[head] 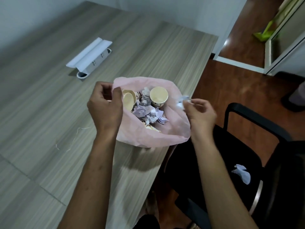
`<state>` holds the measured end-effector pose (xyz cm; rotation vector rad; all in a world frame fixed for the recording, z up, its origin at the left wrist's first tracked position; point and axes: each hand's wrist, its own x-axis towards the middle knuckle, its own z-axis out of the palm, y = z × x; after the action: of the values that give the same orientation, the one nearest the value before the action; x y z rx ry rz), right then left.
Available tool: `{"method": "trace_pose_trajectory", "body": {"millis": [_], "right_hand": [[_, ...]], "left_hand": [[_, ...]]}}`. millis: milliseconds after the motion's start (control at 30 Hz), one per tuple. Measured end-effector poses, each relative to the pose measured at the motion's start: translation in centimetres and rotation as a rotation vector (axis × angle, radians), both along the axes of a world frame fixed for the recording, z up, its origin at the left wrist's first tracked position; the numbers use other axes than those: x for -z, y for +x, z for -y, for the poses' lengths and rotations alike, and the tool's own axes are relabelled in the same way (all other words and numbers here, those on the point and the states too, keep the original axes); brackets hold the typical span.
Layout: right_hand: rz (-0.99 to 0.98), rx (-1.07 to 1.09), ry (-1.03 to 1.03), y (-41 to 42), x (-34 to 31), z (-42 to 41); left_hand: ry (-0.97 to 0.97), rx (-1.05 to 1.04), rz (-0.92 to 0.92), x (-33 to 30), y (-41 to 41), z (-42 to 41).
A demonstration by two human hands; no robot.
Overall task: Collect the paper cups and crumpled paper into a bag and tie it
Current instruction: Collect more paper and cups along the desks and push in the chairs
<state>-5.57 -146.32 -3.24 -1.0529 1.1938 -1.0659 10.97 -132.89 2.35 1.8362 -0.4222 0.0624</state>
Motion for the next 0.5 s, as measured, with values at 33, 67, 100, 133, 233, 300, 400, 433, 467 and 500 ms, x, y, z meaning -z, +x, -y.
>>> {"method": "trace_pose_trajectory", "body": {"millis": [33,67,100,133,233,300,400,433,467,500], "right_hand": [[-0.041,-0.098,-0.018,1.7,-0.4,-1.0],[-0.062,-0.227,0.001,3.0,-0.9,-2.0],[-0.111,-0.392,0.035,4.0,-1.2,-3.0],[-0.19,-0.574,0.074,4.8,-1.0,-3.5],[-0.346,-0.765,0.058,4.2,-0.5,-3.7],[-0.502,-0.486,-0.096,2.8,0.7,-2.3],[-0.864,-0.252,-0.083,0.0,3.6,0.0],[-0.893,-0.289,0.063,-0.8,4.8,0.6],[-0.853,-0.324,0.196,-1.6,6.0,1.0],[-0.781,-0.333,0.276,-2.3,6.4,1.0]], "left_hand": [[0.01,0.011,0.001,-0.1,-0.1,0.2],[0.016,0.027,-0.003,-0.1,-0.3,0.4],[0.019,0.049,-0.009,-0.1,-0.5,0.6],[0.02,0.071,-0.015,0.0,-0.7,0.7],[0.041,0.103,-0.019,0.2,-1.0,0.9],[0.047,0.104,-0.024,0.4,-1.1,1.0],[0.046,0.102,-0.045,0.4,-1.3,1.0],[0.049,0.107,-0.051,0.4,-1.3,1.0],[0.055,0.111,-0.053,0.4,-1.4,1.1],[0.06,0.116,-0.054,0.5,-1.4,1.1]]}}
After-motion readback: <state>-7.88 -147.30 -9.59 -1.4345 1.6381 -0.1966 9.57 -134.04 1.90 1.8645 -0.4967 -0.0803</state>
